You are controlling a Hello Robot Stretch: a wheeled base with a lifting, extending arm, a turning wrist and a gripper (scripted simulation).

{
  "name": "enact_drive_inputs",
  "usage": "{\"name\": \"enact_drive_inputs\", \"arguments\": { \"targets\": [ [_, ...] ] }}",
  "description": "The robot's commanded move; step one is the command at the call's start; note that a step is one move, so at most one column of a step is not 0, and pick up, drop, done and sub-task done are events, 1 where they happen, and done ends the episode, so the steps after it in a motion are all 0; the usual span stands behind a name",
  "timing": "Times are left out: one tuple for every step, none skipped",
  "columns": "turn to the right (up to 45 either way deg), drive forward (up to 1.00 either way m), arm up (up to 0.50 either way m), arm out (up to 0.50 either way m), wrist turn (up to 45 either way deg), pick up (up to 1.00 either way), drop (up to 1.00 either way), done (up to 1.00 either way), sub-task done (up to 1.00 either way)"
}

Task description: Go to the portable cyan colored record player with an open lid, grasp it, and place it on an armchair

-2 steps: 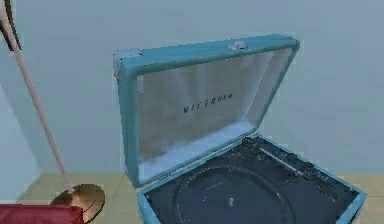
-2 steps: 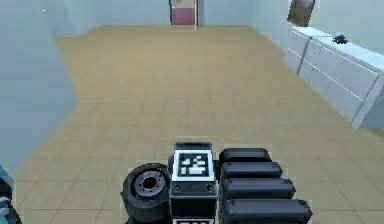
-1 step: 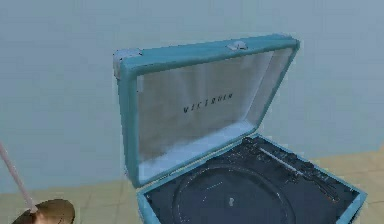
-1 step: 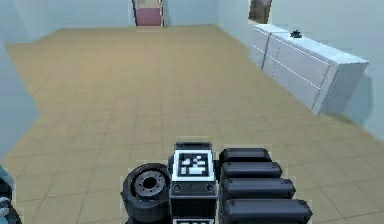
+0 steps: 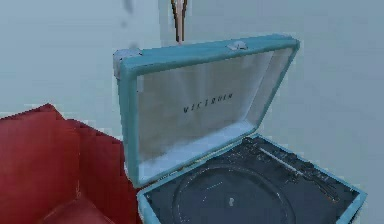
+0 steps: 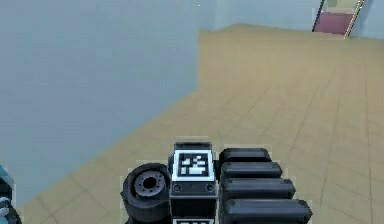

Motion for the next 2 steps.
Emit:
{"name": "enact_drive_inputs", "arguments": {
  "targets": [
    [-45.0, 0.00, 0.00, 0.00, 0.0, 0.00, 0.00, 0.00, 0.00],
    [-9.0, 0.00, 0.00, 0.00, 0.0, 0.00, 0.00, 0.00, 0.00]
  ]
}}
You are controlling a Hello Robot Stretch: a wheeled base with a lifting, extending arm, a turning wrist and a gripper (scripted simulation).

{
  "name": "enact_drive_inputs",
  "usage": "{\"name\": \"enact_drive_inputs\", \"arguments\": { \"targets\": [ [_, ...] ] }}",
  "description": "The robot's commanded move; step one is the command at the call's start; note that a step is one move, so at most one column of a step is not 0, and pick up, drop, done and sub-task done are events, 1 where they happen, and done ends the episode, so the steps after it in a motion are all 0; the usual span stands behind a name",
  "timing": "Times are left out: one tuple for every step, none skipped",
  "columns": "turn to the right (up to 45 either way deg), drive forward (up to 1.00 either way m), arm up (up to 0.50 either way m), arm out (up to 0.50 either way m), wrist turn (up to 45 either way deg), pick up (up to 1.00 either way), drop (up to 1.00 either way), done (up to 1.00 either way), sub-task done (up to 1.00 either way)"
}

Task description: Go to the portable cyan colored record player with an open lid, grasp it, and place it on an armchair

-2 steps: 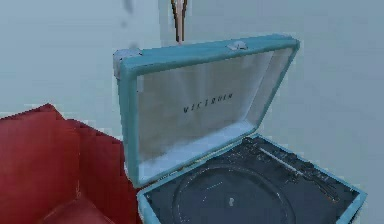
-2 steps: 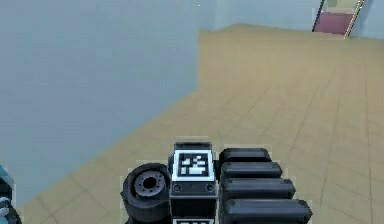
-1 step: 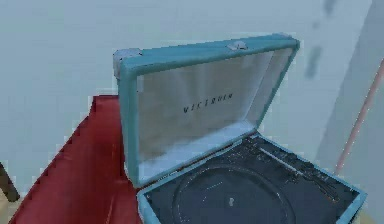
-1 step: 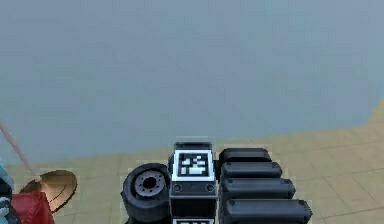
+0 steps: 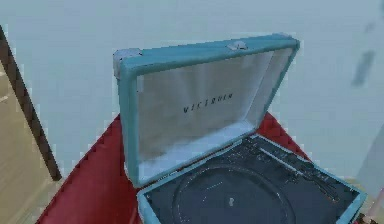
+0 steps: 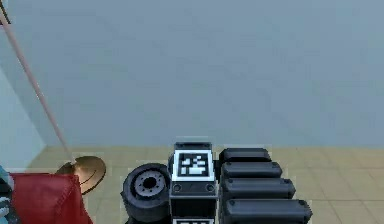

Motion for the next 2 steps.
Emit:
{"name": "enact_drive_inputs", "arguments": {
  "targets": [
    [45.0, 0.00, 0.00, 0.00, 0.0, 0.00, 0.00, 0.00, 0.00],
    [45.0, 0.00, 0.00, 0.00, 0.0, 0.00, 0.00, 0.00, 0.00]
  ]
}}
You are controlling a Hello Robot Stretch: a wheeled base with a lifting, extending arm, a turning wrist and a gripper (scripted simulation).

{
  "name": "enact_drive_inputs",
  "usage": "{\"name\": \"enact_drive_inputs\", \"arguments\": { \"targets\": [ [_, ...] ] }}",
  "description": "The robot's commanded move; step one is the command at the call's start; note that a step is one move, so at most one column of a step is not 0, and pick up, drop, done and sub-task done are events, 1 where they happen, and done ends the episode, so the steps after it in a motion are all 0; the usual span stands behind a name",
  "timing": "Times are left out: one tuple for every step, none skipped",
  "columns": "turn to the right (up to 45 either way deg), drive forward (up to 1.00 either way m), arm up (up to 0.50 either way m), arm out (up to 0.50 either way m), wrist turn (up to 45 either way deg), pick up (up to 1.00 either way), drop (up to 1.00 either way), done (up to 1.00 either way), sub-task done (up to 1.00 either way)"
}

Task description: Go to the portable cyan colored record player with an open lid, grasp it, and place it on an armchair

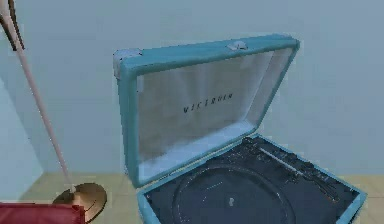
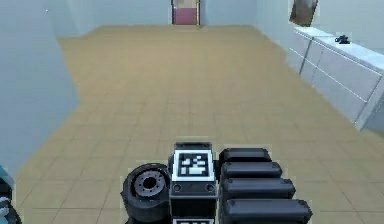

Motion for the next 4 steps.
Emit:
{"name": "enact_drive_inputs", "arguments": {
  "targets": [
    [9.0, 0.00, 0.00, 0.00, 0.0, 0.00, 0.00, 0.00, 0.00],
    [-45.0, 0.00, 0.00, 0.00, 0.0, 0.00, 0.00, 0.00, 0.00],
    [-45.0, 0.00, 0.00, 0.00, 0.0, 0.00, 0.00, 0.00, 0.00],
    [-18.0, 0.00, 0.00, 0.00, 0.0, 0.00, 0.00, 0.00, 0.00]
  ]
}}
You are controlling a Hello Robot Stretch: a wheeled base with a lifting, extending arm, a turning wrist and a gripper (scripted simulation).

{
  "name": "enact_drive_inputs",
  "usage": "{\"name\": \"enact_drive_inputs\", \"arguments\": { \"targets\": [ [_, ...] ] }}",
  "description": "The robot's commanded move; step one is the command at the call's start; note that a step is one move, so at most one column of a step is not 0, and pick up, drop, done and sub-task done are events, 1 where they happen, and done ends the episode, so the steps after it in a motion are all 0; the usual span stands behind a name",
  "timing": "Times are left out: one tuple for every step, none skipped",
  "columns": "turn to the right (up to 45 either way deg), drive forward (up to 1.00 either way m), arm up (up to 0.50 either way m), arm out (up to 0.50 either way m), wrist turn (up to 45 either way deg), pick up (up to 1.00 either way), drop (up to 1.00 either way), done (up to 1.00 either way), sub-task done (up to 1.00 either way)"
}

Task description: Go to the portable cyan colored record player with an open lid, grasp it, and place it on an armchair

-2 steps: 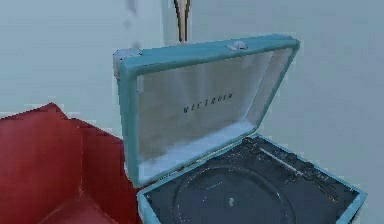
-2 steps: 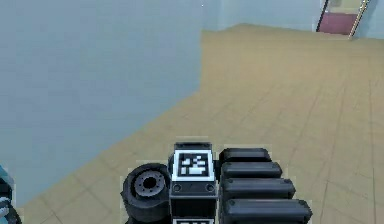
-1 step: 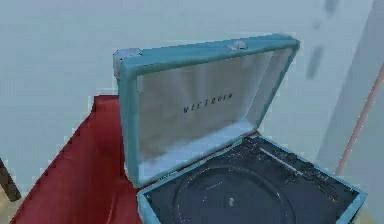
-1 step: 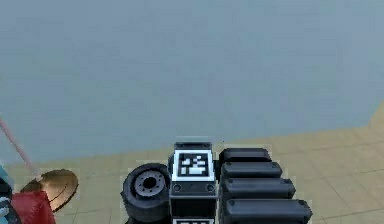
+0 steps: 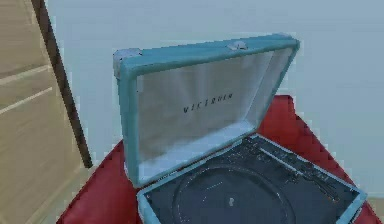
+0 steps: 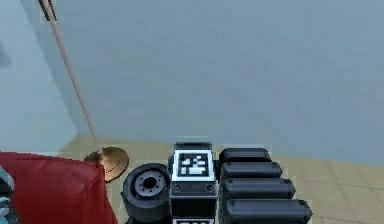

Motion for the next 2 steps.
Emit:
{"name": "enact_drive_inputs", "arguments": {
  "targets": [
    [-45.0, 0.00, 0.00, 0.00, 0.0, 0.00, 0.00, 0.00, 0.00],
    [-18.0, 0.00, 0.00, 0.00, 0.0, 0.00, 0.00, 0.00, 0.00]
  ]
}}
